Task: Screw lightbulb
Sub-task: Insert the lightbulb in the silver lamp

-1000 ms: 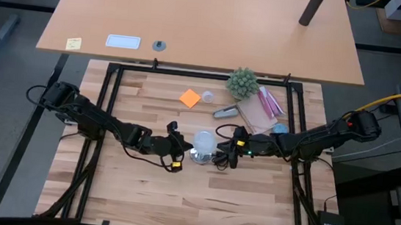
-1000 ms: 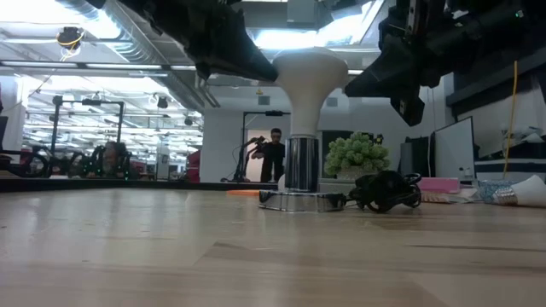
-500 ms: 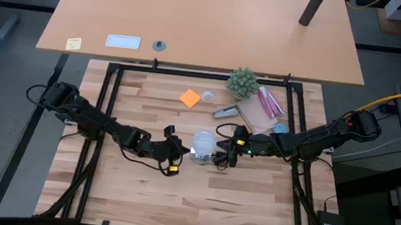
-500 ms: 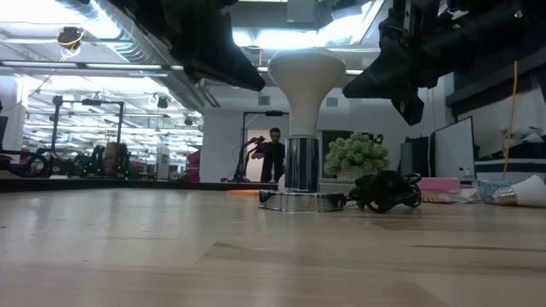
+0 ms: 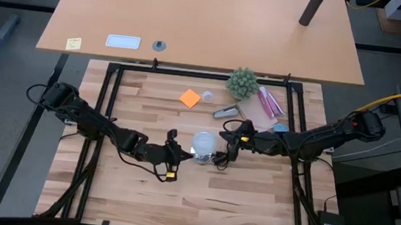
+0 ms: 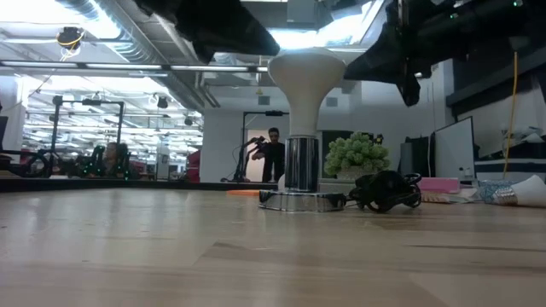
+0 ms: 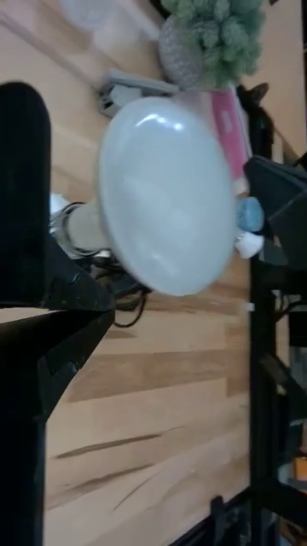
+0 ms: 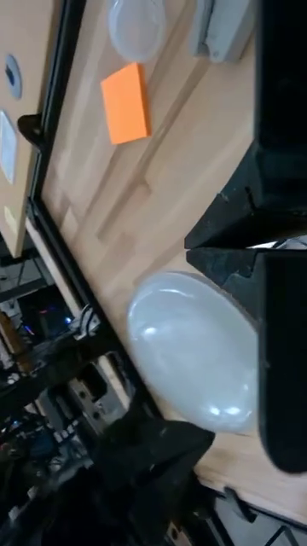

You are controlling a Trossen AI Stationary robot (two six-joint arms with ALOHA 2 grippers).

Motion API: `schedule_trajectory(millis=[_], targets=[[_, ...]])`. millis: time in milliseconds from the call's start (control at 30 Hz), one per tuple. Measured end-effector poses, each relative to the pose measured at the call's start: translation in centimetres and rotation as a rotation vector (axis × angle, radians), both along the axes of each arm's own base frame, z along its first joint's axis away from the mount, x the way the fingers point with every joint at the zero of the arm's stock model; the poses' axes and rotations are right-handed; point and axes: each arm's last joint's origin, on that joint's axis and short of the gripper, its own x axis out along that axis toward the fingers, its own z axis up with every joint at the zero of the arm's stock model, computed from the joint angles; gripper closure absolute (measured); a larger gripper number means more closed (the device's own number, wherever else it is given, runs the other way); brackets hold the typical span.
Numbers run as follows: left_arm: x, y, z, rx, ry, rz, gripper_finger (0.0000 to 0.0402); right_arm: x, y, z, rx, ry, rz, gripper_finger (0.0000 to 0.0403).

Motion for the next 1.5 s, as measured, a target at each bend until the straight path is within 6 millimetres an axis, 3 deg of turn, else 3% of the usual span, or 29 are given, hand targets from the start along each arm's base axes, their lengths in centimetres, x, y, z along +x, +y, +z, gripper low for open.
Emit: schedule_trajectory(millis=[333, 900, 1500], targets=[[0.3, 1.1, 0.0, -0.007, 0.0, 0.039, 0.04, 0.0, 0.1, 0.0, 0.019, -0.004, 0.038, 0.0397], [0.3, 1.1, -0.1, -0.002, 0.01, 0.04, 0.04, 0.1, 0.4, 0.0, 0.095, -0.002, 0.124, 0.0397], [0.3, 1.1, -0.1, 0.0, 0.01, 0.043, 0.04, 0.0, 0.0, 0.0, 0.049, -0.012, -0.005, 0.0397]])
